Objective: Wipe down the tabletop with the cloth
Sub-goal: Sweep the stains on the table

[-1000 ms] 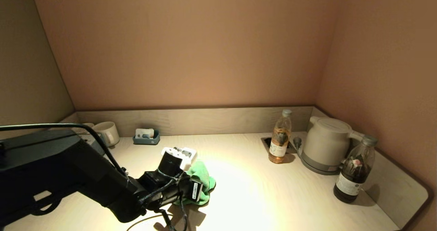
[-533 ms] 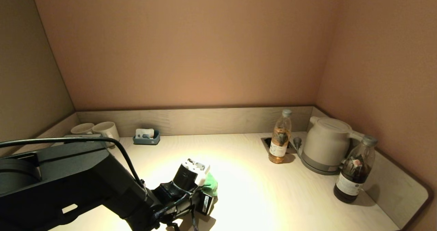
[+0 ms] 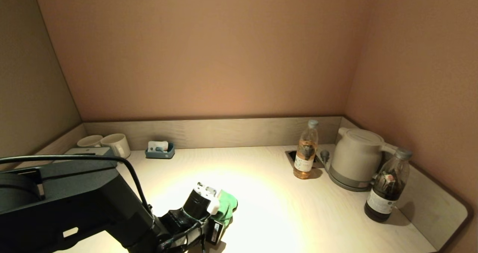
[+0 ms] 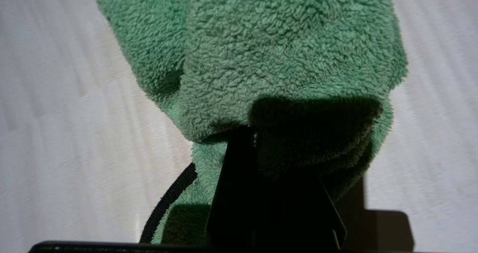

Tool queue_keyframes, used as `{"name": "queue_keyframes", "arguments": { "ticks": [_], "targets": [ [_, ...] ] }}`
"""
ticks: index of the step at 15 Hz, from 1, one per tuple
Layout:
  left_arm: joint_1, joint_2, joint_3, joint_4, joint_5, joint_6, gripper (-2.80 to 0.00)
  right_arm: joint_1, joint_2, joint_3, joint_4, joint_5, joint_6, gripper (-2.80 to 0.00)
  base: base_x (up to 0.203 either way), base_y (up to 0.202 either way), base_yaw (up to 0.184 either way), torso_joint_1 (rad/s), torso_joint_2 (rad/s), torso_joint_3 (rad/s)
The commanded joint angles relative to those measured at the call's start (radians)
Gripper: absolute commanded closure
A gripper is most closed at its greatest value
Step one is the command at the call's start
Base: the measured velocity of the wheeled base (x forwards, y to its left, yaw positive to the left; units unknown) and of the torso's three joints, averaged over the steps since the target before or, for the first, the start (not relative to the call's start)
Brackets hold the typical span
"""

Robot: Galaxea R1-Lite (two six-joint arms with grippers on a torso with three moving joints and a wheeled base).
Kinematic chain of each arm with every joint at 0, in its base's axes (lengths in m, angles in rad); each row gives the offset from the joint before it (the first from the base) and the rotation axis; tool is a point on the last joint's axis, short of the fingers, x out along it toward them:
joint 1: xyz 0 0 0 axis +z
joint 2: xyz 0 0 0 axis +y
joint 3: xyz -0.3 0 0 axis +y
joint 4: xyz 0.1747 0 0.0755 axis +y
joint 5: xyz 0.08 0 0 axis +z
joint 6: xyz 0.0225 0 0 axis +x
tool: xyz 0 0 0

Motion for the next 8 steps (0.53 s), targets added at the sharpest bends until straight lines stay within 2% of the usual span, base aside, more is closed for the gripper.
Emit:
{"name": "queue_keyframes", "arguments": {
  "ticks": [1,5,8],
  "targets": [
    [0.061,-0.027,0.047,0.001,0.018,-0.001,0.00,0.001,0.001,0.000,-0.001,0.000,0.000,0.00,0.000,0.000,0.000,0.000,0.00,0.000],
    [0.176,0.000,-0.046,0.016,0.017,0.037,0.00,0.001,0.001,0.000,0.000,0.000,-0.002,0.00,0.000,0.000,0.000,0.000,0.00,0.000],
    [0.209,0.051,-0.157,0.018,0.017,0.081,0.00,0.001,0.001,0.000,0.000,0.000,-0.001,0.00,0.000,0.000,0.000,0.000,0.00,0.000]
  ]
}}
